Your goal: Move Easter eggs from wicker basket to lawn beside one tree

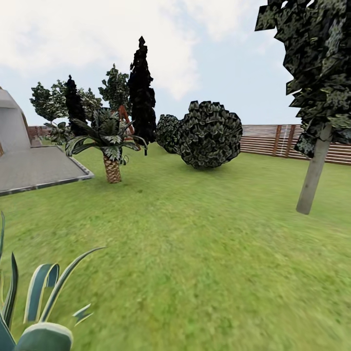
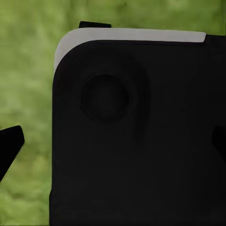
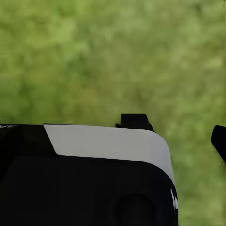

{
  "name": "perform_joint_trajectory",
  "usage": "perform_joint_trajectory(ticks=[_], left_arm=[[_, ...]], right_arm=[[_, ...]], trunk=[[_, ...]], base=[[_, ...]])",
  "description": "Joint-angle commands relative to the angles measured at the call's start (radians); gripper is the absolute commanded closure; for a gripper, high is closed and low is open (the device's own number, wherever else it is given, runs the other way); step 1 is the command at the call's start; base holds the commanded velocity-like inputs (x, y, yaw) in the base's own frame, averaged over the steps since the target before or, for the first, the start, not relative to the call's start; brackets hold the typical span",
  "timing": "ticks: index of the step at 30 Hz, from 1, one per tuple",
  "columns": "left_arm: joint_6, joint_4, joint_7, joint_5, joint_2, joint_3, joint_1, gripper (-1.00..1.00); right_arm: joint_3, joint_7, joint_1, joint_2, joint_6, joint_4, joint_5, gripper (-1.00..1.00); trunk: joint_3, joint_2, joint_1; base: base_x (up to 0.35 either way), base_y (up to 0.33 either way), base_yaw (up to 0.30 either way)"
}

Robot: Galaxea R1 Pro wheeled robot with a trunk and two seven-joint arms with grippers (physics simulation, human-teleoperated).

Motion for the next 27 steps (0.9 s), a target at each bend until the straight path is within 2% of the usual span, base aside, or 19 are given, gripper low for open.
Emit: perform_joint_trajectory(ticks=[1,27], left_arm=[[0.001,-0.001,-0.004,0.008,0.0,0.002,0.0,-1.0],[0.001,-0.001,-0.004,0.008,-0.001,0.001,0.0,-1.0]], right_arm=[[0.0,0.001,-0.001,0.0,-0.004,0.001,0.0,-1.0],[0.003,0.001,-0.001,0.001,-0.004,-0.004,0.003,-1.0]], trunk=[[-0.001,0.0,0.001],[-0.001,0.0,0.001]], base=[[0.329,0.062,0.0],[0.329,0.002,0.0]])
